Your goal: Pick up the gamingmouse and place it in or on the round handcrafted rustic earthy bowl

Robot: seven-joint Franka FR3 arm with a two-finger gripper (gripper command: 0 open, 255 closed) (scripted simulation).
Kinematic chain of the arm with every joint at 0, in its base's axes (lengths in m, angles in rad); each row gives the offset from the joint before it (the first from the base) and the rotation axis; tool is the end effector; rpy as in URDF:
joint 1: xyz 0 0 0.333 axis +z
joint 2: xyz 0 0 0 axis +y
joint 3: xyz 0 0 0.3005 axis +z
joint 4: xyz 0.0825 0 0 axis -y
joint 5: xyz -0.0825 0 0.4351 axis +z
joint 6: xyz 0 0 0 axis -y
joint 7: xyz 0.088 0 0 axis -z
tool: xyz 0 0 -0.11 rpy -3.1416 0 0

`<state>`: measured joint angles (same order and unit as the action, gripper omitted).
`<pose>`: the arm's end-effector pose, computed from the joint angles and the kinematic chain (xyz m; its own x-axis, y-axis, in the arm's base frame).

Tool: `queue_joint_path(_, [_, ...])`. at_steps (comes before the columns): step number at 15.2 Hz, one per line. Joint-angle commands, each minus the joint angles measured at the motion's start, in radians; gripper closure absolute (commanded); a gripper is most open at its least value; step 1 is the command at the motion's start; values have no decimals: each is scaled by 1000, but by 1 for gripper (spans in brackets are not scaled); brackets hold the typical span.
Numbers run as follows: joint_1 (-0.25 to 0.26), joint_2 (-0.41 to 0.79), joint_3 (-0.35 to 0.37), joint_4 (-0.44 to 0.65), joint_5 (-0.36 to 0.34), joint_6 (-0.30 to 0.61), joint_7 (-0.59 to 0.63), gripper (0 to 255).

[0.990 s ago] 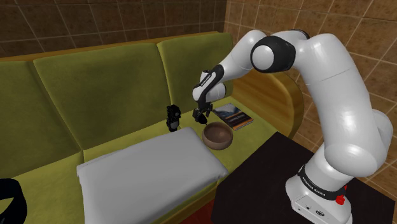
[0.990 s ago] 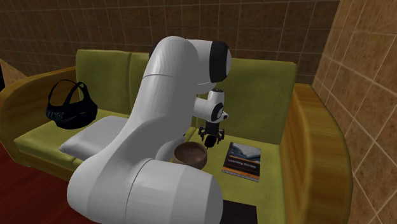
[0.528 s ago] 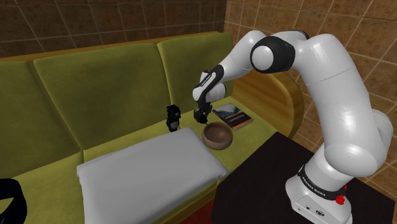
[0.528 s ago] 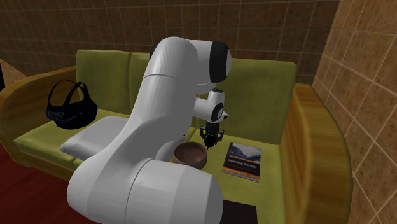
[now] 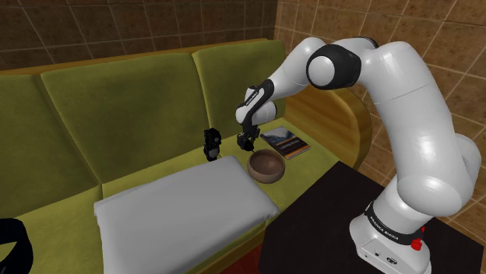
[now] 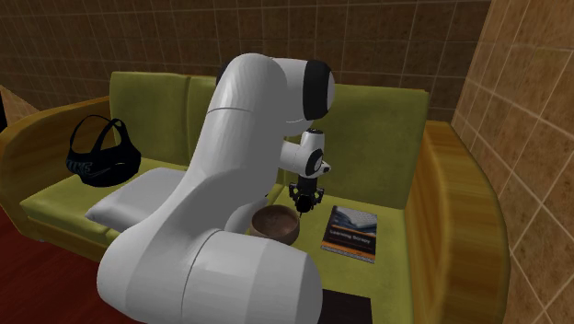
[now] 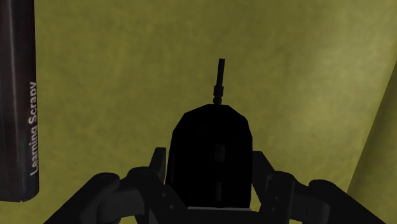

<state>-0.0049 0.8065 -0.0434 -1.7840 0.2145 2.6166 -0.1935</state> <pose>0.6618 -0.0366 0.0466 0.9990 -0.0266 0.0371 -0.0238 -0.9969 -0.0752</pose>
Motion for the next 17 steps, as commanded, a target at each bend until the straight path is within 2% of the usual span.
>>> queue_joint_path(1, [0,0,1,-3,0,2,-1,255])
queue_joint_path(17, [17,-180,-23,-60,-22,-121,24,255])
